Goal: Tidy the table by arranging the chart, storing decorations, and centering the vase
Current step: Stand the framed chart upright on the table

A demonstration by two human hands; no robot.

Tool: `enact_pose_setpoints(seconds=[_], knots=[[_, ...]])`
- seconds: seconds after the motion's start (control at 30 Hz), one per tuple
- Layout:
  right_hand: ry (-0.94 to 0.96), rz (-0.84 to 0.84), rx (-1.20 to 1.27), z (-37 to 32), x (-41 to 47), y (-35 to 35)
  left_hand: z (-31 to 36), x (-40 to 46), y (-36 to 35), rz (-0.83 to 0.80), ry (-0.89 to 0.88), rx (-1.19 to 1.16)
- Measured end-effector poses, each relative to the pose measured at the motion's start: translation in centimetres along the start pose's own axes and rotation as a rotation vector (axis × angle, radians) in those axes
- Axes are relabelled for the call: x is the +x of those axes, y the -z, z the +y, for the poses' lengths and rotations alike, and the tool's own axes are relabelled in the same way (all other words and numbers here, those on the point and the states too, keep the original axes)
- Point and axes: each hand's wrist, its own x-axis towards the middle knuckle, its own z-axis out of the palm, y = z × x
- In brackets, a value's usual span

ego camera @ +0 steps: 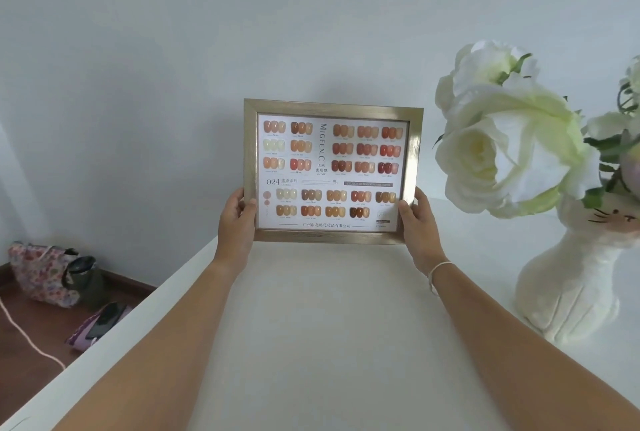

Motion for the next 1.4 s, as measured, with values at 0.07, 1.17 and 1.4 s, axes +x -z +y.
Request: enact_pose_setpoints(seconds=[0.07,1.17,1.4], knots=[[0.003,0.009,0.003,0.4,0.1,0.1,-0.4,0.1,-0.1,-0.013,0.006,-0.001],[0.03,0.048,0.035,2.9,1.2,0.2,-2.3,2.0,-0.2,-0.14,0.047,0.001],[0.022,0.068,0.033,3.1,1.2,0.1,-2.4,2.1,-0.1,-0.141,0.046,0.015]])
